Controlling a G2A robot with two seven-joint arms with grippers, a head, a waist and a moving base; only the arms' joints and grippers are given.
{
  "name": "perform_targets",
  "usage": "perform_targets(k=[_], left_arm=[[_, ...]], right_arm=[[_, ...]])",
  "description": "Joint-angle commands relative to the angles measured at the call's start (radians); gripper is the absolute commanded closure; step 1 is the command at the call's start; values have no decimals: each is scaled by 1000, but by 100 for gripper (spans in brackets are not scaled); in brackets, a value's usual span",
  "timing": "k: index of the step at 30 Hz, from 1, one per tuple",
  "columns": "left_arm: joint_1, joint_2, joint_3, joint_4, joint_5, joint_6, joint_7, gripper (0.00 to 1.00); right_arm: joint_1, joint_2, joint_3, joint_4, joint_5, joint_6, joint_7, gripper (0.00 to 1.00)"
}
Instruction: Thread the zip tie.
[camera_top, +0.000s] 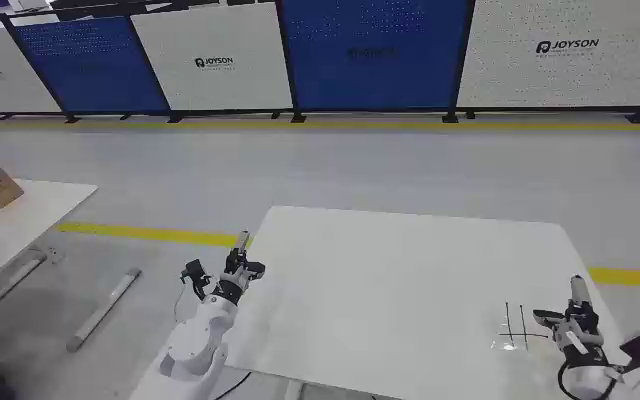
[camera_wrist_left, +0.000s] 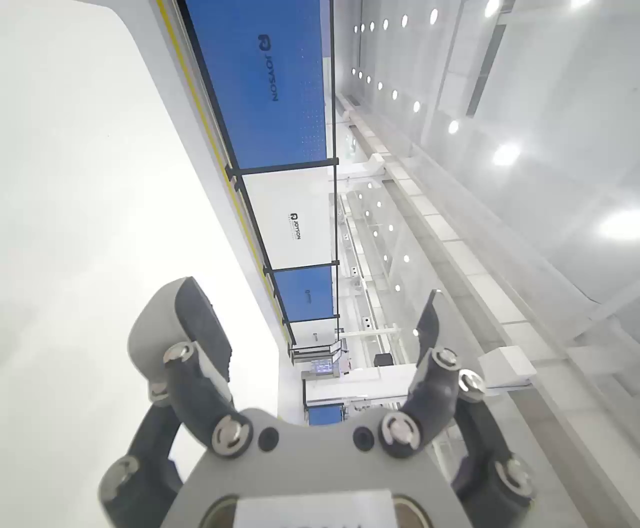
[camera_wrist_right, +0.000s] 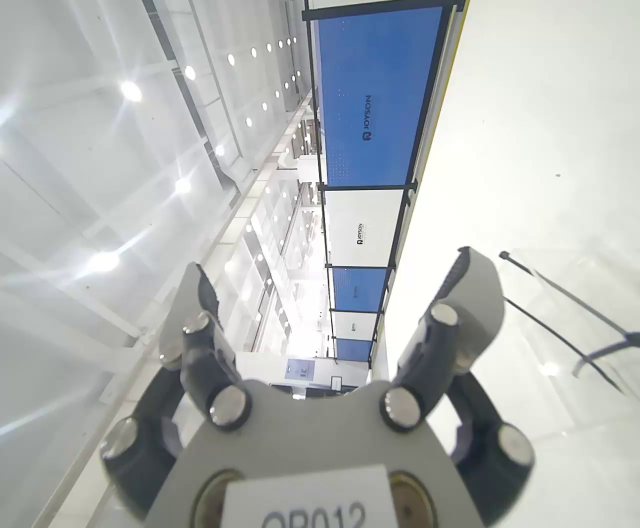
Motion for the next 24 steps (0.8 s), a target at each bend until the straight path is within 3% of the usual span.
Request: perform_targets(k=[1,2,3,4,5,6,7,9,10,11,12,13,14,15,16,17,18,19,20,21,22,23,24], left_arm=[[0,0,0,0,0,0,0,0],[0,0,0,0,0,0,0,0],[0,0,0,0,0,0,0,22],[0,0,0,0,0,0,0,22],[0,0,0,0,0,0,0,0],[0,0,0,0,0,0,0,22],[0,0,0,0,0,0,0,0],[0,0,0,0,0,0,0,0],[0,0,0,0,0,0,0,22],[0,0,0,0,0,0,0,22],[0,0,0,0,0,0,0,0],[0,0,0,0,0,0,0,22],[0,0,0,0,0,0,0,22],[0,0,0,0,0,0,0,0],[0,0,0,0,0,0,0,22],[0,0,0,0,0,0,0,0],[0,0,0,0,0,0,0,0],[0,0,0,0,0,0,0,0],[0,0,0,0,0,0,0,22],[0,0,0,0,0,0,0,0],[0,0,0,0,0,0,0,0],[0,0,0,0,0,0,0,22],[0,0,0,0,0,0,0,0]], right_arm=[[0,0,0,0,0,0,0,22],[0,0,0,0,0,0,0,0],[0,0,0,0,0,0,0,0],[0,0,0,0,0,0,0,22],[0,0,0,0,0,0,0,22],[0,0,0,0,0,0,0,22],[0,0,0,0,0,0,0,0],[0,0,0,0,0,0,0,0],[0,0,0,0,0,0,0,22],[0,0,0,0,0,0,0,22],[0,0,0,0,0,0,0,22],[0,0,0,0,0,0,0,0],[0,0,0,0,0,0,0,22],[0,0,0,0,0,0,0,22],[0,0,0,0,0,0,0,22],[0,0,0,0,0,0,0,22],[0,0,0,0,0,0,0,0],[0,0,0,0,0,0,0,0],[0,0,0,0,0,0,0,0],[0,0,0,0,0,0,0,22],[0,0,0,0,0,0,0,22],[0,0,0,0,0,0,0,0],[0,0,0,0,0,0,0,22]])
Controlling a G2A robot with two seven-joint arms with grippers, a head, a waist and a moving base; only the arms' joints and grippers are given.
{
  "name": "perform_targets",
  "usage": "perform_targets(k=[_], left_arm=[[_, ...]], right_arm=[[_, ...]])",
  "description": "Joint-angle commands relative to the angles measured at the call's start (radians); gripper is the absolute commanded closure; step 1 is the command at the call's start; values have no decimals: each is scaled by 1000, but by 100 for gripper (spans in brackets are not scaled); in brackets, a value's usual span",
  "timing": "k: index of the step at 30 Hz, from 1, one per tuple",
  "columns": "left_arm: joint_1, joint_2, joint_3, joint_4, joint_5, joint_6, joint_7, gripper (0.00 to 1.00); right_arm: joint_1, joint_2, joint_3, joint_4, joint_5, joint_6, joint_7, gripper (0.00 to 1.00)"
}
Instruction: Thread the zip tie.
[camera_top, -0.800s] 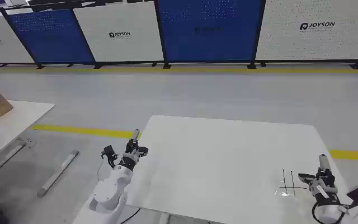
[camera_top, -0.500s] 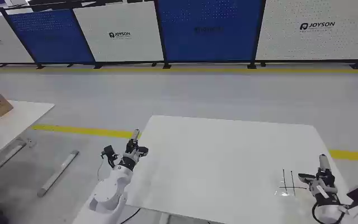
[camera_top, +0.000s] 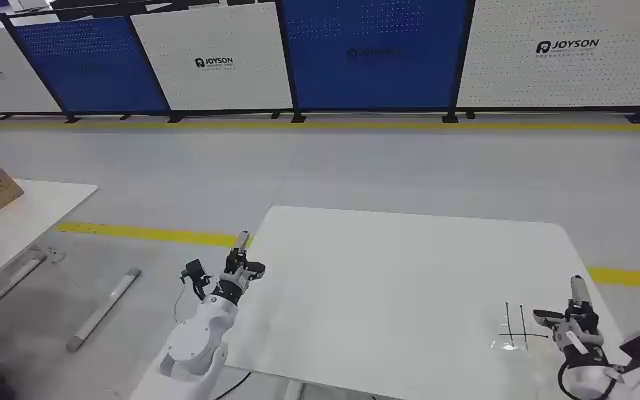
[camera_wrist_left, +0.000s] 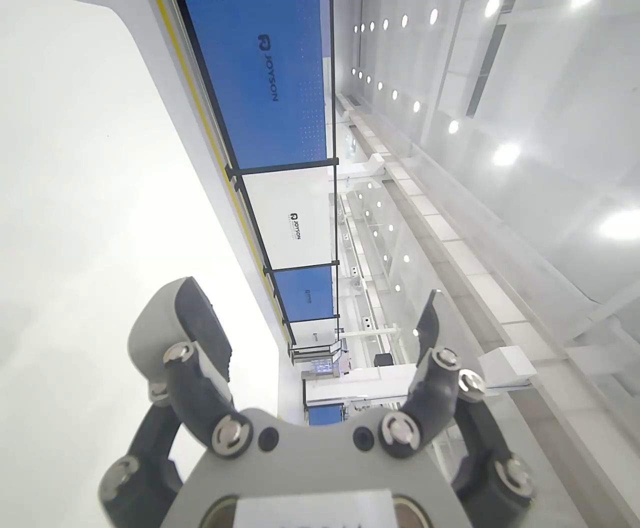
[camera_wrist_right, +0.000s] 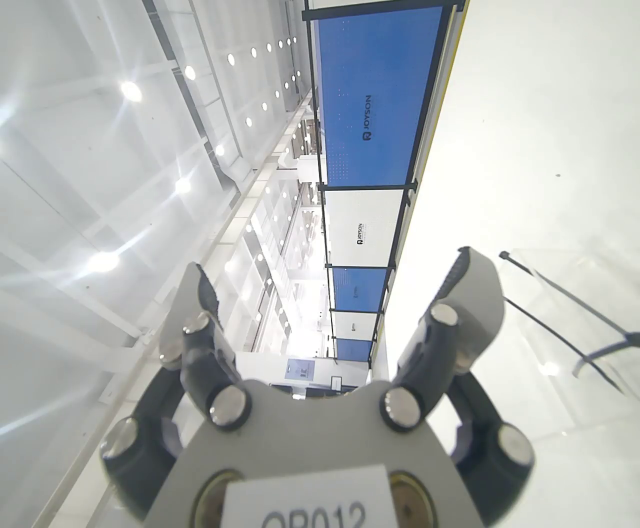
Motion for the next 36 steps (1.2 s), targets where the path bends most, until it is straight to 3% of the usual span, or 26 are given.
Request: perform_targets(k=[1,2,3,4,5,6,9,17,31,36], left_arm=[[0,0,0,0,0,0,0,0],[0,0,0,0,0,0,0,22],[0,0,0,0,0,0,0,0],[0,0,0,0,0,0,0,22],[0,0,0,0,0,0,0,22],[0,0,0,0,0,0,0,0],[0,0,0,0,0,0,0,0],[0,0,0,0,0,0,0,0],[0,0,0,0,0,0,0,0],[0,0,0,0,0,0,0,0]], right_arm=[[0,0,0,0,0,0,0,0],[0,0,0,0,0,0,0,22],[0,0,0,0,0,0,0,0],[0,0,0,0,0,0,0,0],[0,0,0,0,0,0,0,22],[0,0,0,0,0,0,0,0],[3,7,21,-15,-57,-13,66,0],[10,38,151,2,-80,8,474,0],[10,38,151,2,-80,8,474,0],[31,56,227,23,-89,-48,675,0]])
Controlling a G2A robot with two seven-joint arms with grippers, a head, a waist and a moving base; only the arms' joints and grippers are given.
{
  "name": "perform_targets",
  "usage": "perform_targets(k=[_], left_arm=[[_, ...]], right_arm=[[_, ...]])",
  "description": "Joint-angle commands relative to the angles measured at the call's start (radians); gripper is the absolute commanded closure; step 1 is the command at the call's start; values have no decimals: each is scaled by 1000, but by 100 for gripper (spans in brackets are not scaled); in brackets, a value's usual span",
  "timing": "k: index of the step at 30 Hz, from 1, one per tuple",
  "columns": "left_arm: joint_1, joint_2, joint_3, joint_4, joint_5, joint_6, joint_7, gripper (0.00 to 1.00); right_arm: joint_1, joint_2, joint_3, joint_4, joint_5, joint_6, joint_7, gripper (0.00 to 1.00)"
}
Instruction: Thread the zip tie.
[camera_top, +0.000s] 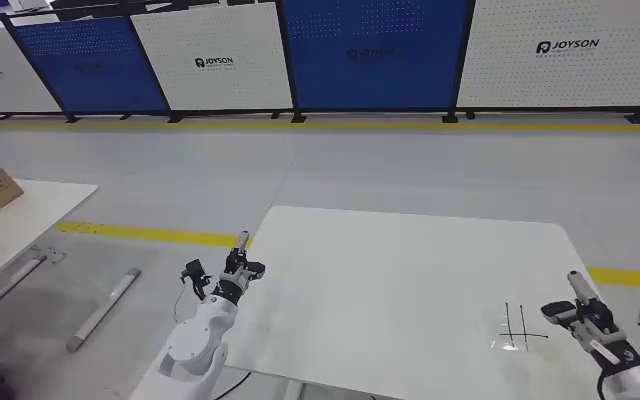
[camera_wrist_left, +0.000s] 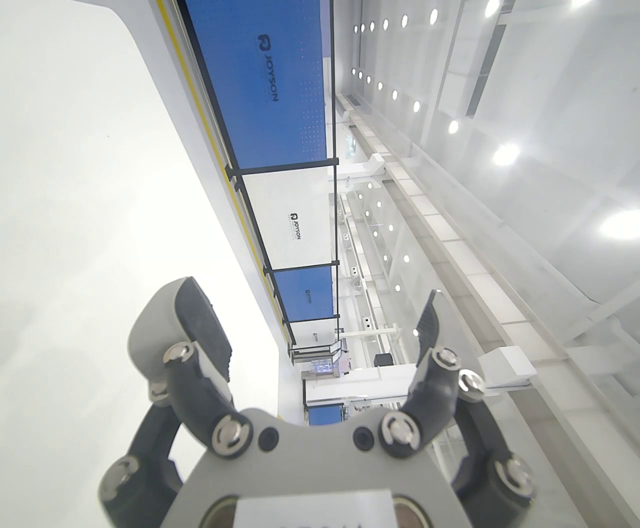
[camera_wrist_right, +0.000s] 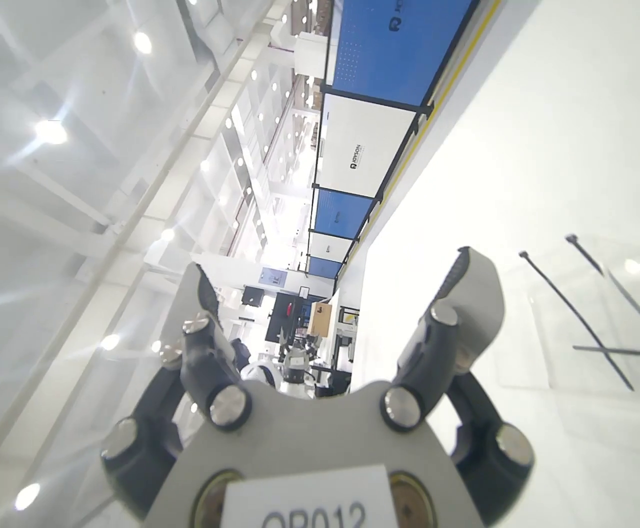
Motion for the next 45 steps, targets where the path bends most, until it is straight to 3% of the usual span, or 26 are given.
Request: perform_targets(k=[1,5,12,26,34,41,45], left_arm=[[0,0,0,0,0,0,0,0],[0,0,0,0,0,0,0,0],[0,0,0,0,0,0,0,0],[0,0,0,0,0,0,0,0],[0,0,0,0,0,0,0,0],[0,0,0,0,0,0,0,0],[0,0,0,0,0,0,0,0]], right_arm=[[11,6,27,22,15,-6,114,0],[64,20,67,107,35,6,246,0],[110,30,59,248,23,20,291,0],[109,30,58,248,19,13,284,0],[69,33,81,268,-11,-25,233,0],[80,39,42,305,-119,-17,225,0],[86,37,18,313,-126,-28,210,0]])
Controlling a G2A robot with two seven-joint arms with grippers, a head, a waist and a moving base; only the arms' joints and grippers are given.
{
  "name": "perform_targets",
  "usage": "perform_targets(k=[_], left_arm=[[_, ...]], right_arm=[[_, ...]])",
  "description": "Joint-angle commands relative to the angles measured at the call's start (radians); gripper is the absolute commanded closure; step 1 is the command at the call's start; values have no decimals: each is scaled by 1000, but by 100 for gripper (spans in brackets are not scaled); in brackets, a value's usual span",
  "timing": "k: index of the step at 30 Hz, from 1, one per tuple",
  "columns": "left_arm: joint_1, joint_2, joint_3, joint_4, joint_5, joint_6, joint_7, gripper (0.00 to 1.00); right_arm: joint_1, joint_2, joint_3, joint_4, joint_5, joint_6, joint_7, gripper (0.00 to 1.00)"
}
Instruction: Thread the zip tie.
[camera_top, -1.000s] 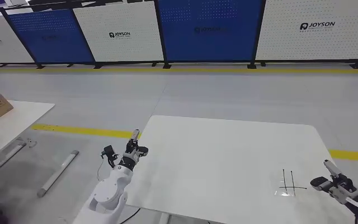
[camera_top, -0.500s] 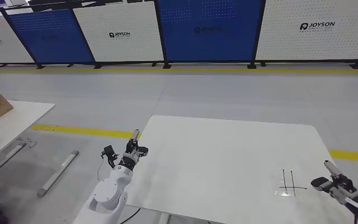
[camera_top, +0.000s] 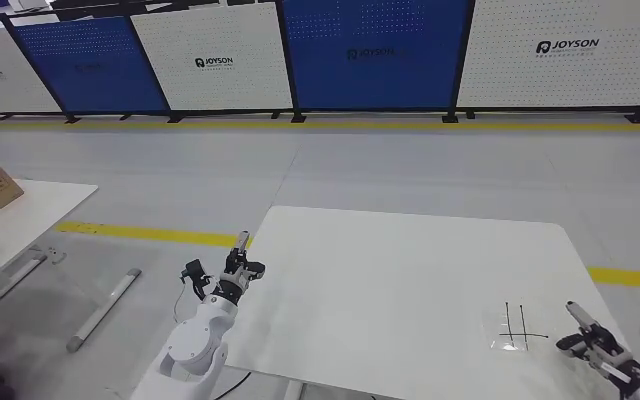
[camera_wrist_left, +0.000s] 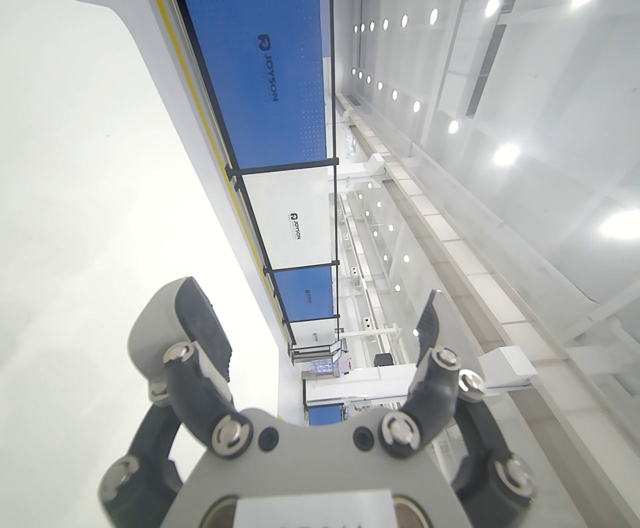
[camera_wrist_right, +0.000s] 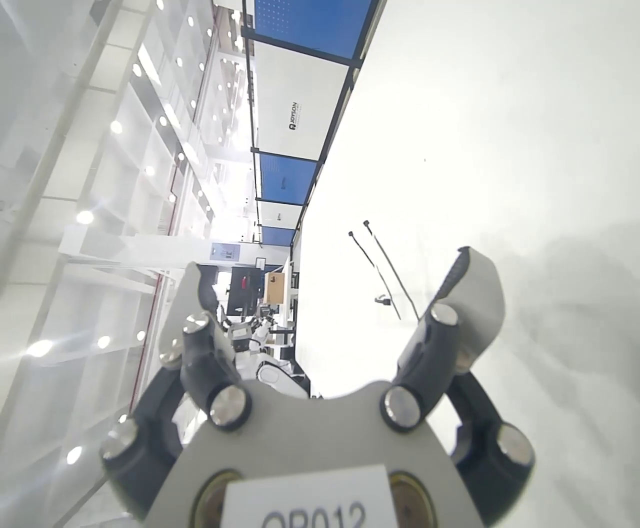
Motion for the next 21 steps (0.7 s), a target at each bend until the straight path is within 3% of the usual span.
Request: perform_targets(k=[1,13,21], left_arm=[[0,0,0,0,0,0,0,0],[0,0,0,0,0,0,0,0],[0,0,0,0,0,0,0,0]], right_arm=[[1,0,-1,1,4,-3,2,0],[1,0,-1,1,4,-3,2,0],[-43,5,47,14,74,-144,79,0]])
